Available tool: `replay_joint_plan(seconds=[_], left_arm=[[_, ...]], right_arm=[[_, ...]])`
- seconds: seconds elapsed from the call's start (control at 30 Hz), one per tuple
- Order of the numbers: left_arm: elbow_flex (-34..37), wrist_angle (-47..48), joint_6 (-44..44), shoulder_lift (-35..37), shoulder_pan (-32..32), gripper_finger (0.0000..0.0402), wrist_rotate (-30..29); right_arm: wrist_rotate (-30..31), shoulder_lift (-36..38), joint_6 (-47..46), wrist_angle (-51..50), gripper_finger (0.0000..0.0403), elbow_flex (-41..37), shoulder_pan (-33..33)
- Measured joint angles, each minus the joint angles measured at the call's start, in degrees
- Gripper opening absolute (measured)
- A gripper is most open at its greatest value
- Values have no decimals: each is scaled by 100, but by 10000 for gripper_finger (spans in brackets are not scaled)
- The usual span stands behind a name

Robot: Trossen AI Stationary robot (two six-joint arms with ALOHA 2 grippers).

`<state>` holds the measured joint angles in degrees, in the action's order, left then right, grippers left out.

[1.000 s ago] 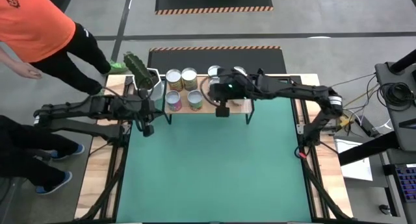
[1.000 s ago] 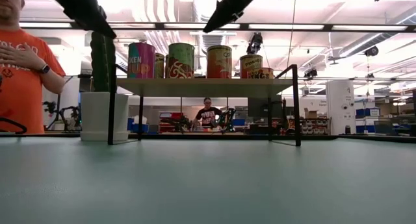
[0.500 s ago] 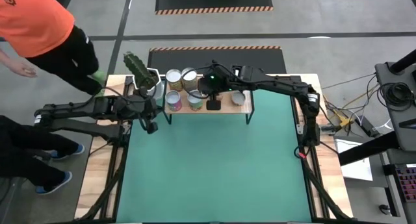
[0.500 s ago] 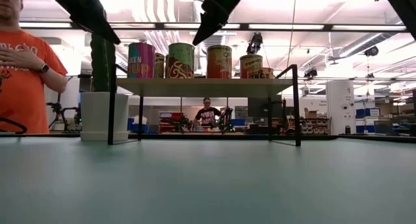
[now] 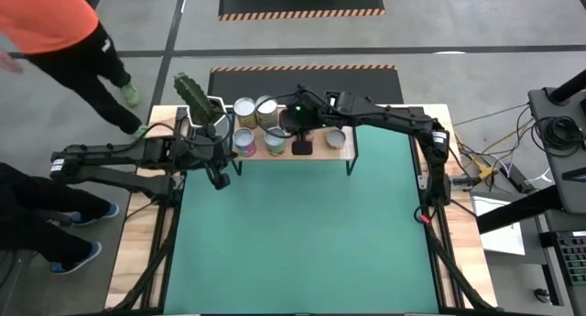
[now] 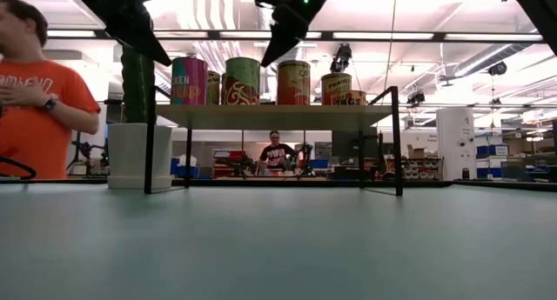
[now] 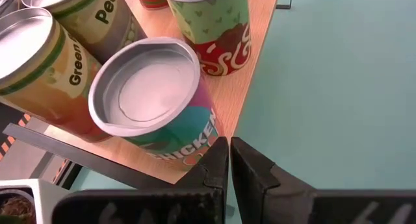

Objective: Pick and place cans onto a shelf
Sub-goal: Adjust the canned goods on the shelf

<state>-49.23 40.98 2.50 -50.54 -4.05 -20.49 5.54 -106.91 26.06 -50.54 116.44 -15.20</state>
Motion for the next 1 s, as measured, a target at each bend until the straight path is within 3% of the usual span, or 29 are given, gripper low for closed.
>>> replay_joint_plan(seconds=[0.57, 1.0], left_arm=[[24, -116, -4, -4, 0, 0, -203], [73, -118, -3, -7, -2, 0, -463]], right_arm=[[-424, -9, 112, 419, 9, -340, 4], [-396, 223, 160, 18, 9, -334, 4]])
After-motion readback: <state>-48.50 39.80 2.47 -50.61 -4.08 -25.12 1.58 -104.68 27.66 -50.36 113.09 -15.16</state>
